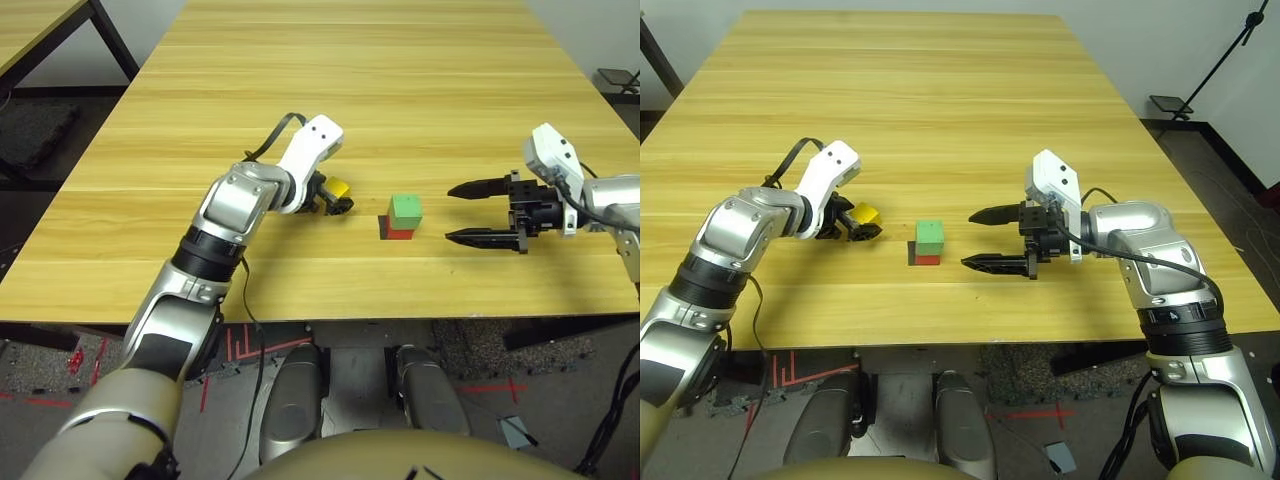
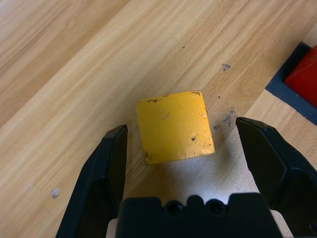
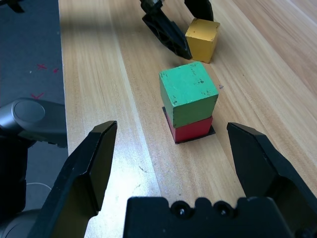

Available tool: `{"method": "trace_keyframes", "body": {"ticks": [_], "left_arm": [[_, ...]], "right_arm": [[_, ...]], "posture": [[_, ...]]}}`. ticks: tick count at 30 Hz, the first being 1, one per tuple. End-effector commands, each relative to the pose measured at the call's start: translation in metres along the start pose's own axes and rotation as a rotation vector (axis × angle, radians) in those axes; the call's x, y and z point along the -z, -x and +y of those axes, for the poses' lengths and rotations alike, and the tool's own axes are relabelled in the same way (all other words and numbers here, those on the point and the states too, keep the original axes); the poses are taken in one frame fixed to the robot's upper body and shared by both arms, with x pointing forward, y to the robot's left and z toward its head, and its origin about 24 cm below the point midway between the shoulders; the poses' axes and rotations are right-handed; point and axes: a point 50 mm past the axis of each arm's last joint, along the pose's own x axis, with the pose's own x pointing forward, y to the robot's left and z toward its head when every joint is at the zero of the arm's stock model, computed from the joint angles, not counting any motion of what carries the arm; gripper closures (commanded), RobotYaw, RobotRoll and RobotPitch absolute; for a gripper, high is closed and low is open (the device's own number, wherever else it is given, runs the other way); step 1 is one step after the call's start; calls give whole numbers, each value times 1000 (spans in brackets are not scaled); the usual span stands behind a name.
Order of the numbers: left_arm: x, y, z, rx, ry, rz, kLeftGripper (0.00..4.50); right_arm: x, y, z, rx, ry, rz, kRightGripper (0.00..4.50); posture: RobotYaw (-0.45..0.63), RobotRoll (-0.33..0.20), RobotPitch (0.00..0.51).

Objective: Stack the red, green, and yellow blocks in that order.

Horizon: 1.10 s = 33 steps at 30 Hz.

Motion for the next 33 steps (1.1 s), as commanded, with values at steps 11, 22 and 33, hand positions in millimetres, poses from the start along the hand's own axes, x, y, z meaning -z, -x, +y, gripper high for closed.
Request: {"method": "trace_keyframes", "body": {"ticks": [11, 22, 33], "left_arm": [[-21, 17, 5, 17, -103, -15, 2453], [-100, 61, -45, 401, -395, -153, 2453], [-103, 25, -62, 468, -507, -100, 2453]], "right_arm": [[0, 2, 1, 10, 1, -19, 0], [2, 4, 2, 10, -7, -11, 0], [5, 6, 6, 22, -17, -11, 0]], "posture": [[37, -54, 83], [29, -41, 80], [-2, -41, 87]]}}
